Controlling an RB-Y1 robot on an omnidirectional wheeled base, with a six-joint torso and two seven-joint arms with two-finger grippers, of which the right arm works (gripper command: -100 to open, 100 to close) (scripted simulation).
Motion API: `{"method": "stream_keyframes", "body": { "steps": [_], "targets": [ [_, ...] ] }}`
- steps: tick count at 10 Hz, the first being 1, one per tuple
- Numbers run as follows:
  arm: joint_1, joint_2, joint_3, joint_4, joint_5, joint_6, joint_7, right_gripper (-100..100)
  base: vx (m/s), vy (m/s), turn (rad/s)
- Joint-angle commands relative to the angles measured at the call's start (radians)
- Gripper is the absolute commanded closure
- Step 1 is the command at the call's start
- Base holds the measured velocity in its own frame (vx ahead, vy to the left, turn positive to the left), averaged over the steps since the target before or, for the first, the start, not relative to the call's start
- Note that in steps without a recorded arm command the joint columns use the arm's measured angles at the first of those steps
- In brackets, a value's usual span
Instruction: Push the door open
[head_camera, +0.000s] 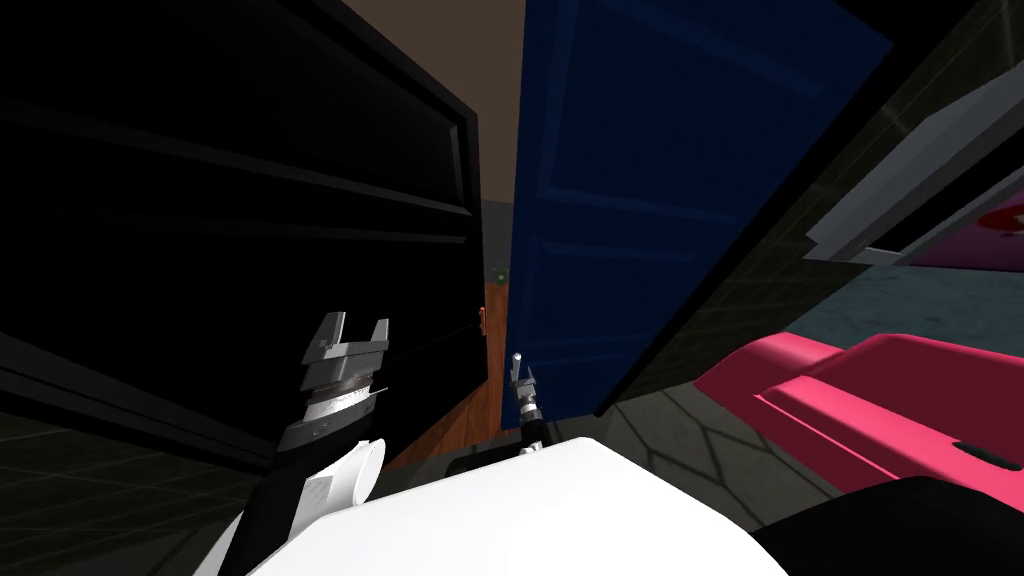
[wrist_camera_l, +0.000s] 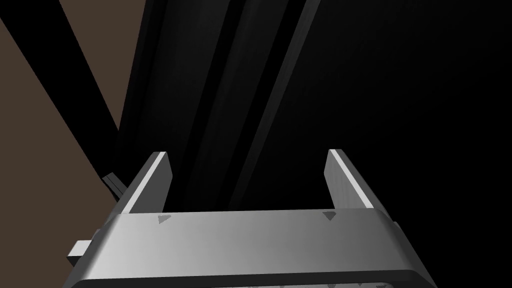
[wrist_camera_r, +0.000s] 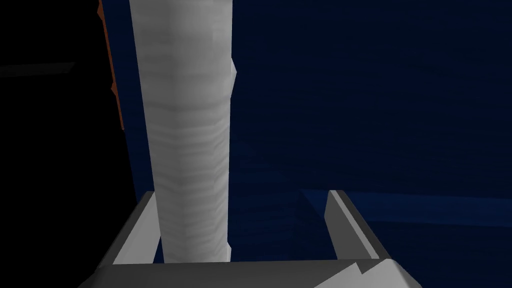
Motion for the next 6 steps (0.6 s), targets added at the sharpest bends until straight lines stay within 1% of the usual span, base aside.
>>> {"method": "stream_keyframes", "body": {
  "steps": [1, 4, 6],
  "targets": [
    [-0.012, -0.006, -0.034, 0.011, -0.016, -0.025, 0.008, 100, 0.044, -0.035, 0.108],
    [-0.025, -0.004, -0.073, 0.027, -0.042, -0.043, 0.022, 100, 0.039, -0.026, 0.13],
    [-0.025, -0.004, -0.073, 0.027, -0.042, -0.043, 0.022, 100, 0.013, -0.001, 0.033]
  ]
}}
